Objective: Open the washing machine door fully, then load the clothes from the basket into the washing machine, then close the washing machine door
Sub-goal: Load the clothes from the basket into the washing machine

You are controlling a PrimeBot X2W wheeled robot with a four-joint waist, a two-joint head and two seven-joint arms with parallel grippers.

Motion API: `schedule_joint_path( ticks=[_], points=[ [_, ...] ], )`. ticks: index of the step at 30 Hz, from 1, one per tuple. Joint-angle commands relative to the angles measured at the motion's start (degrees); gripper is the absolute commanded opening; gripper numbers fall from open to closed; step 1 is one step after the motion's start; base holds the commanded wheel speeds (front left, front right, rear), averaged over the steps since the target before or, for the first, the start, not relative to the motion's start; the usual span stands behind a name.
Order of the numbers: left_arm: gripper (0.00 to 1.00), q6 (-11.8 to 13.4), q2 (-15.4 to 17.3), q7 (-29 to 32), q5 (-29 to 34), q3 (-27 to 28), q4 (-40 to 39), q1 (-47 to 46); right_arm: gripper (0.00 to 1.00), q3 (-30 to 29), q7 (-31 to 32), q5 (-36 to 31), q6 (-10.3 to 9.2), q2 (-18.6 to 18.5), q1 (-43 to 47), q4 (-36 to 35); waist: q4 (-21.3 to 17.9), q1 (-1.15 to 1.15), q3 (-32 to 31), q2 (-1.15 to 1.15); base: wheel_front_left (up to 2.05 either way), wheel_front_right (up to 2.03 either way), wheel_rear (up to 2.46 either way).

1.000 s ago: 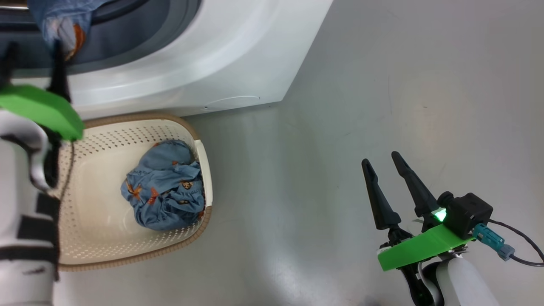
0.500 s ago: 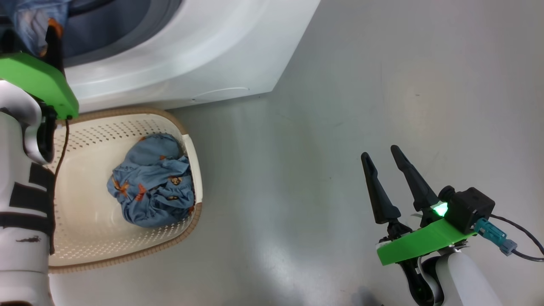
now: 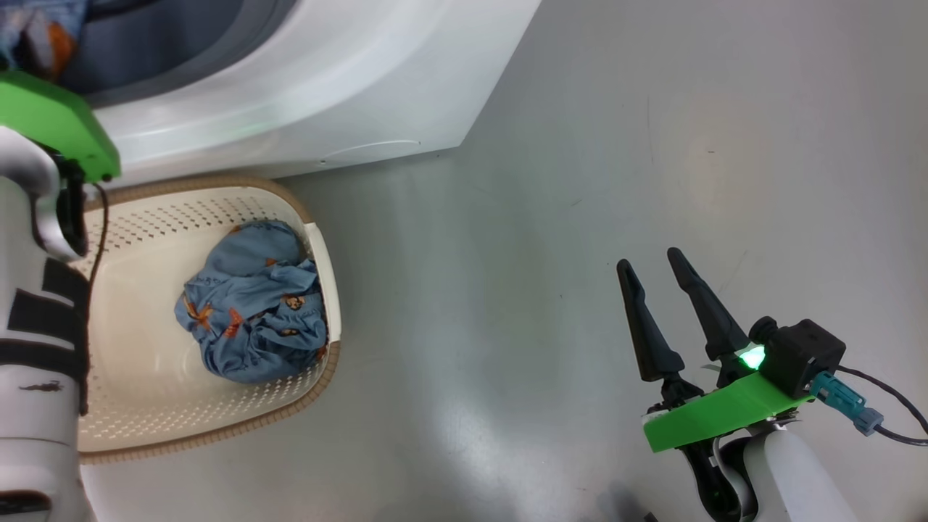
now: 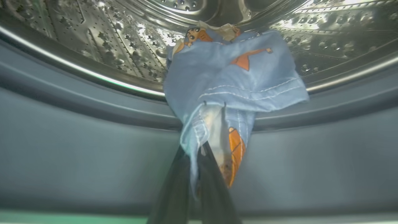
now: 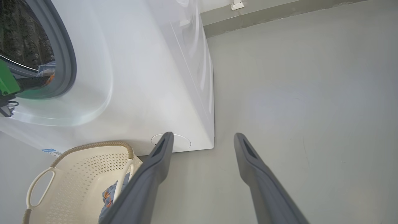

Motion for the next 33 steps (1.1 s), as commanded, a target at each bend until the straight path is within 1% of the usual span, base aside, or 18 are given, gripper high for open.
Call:
schedule_joint_path(
  ticks=[1, 5, 12, 21, 33],
  points=[
    [0.0, -0.4, 2.2, -1.5, 0.0, 0.4, -1.2, -1.5, 1.0, 1.3, -0.3, 0.3, 0.09, 0.2, 0.1, -0.9, 0.2, 0.0, -0.2, 0.0, 0.0, 0.0, 0.0],
    [0.0, -0.5, 1.7, -4.1, 0.7, -0.8, -1.9, -2.9, 1.0, 1.2, -0.3, 0.2, 0.09, 0.2, 0.3, -0.7, 0.9, 0.0, -0.5, 0.0, 0.0, 0.0, 0.0],
    [0.0, -0.7, 1.4, -5.9, 0.8, -1.9, -1.7, -5.4, 1.0, 1.5, -0.3, 0.4, 0.09, 0.2, 0.2, -0.4, 1.1, 0.0, -0.9, 0.0, 0.0, 0.0, 0.0],
    [0.0, -0.8, 2.5, -6.9, 1.3, -3.1, -1.1, -9.7, 1.0, 2.1, -0.3, 0.6, 0.09, 0.2, 0.1, -0.4, -0.2, 0.0, -0.2, 0.0, 0.0, 0.0, 0.0],
    [0.0, -1.3, 4.4, -7.9, 1.8, -4.6, 1.1, -14.8, 1.0, 2.4, -0.3, 0.7, 0.09, 0.2, -0.2, -1.2, -1.7, 0.0, 3.6, 0.0, 0.0, 0.0, 0.0]
  ],
)
